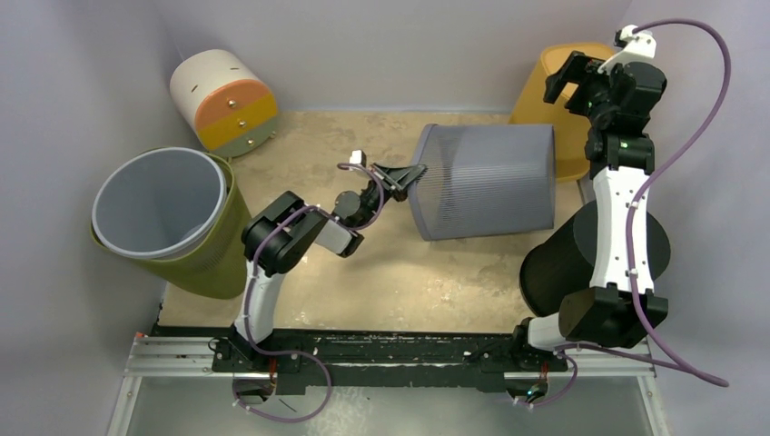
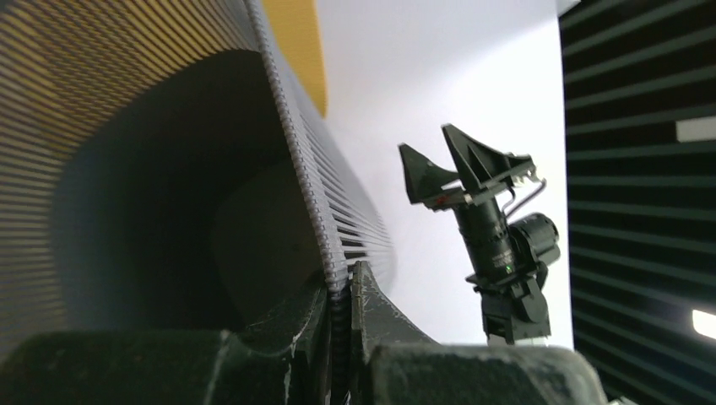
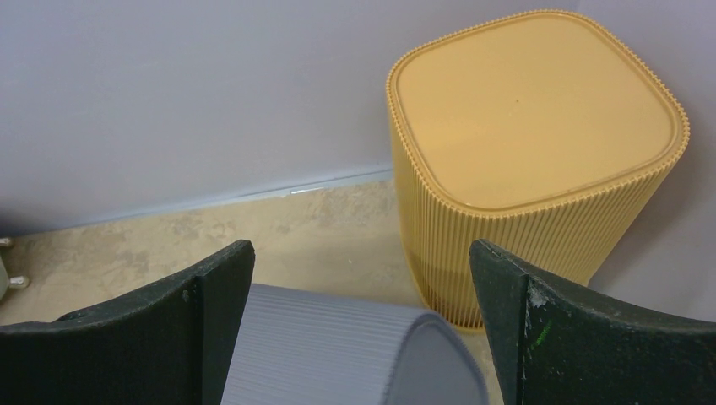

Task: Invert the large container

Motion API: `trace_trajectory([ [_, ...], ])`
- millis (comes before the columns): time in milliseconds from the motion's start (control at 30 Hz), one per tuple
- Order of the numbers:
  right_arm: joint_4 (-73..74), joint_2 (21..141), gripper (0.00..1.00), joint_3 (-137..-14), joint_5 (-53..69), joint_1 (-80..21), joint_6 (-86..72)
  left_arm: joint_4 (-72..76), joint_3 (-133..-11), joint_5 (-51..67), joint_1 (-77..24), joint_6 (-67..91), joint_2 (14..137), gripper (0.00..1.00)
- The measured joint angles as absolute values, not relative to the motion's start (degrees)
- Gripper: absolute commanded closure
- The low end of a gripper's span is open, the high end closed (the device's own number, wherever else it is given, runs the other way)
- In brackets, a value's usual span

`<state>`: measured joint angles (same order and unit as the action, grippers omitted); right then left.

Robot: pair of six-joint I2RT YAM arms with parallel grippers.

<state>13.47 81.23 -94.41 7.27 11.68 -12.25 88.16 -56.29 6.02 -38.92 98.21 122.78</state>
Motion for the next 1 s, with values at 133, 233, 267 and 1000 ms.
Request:
trace_trajectory([
  [133,13.41,80.73,0.01,-94.08,7.51,11.68,-12.27,88.25,-50.24,7.01,-34.96,98.21,120.18,1.00],
  [233,13.37,80.27,0.02,-93.84,8.32,11.68,-12.38,88.20,-47.94,7.11,-31.29,98.50,118.56,1.00],
  [267,13.39,80.20,0.02,-93.82,8.56,11.68,-12.45,88.18,-47.48,7.22,-30.20,98.74,118.48,1.00],
  [1000,13.17,80.20,0.02,-93.71,10.26,11.68,-12.49,88.25,-47.55,11.86,-24.08,100.53,122.23,1.00],
])
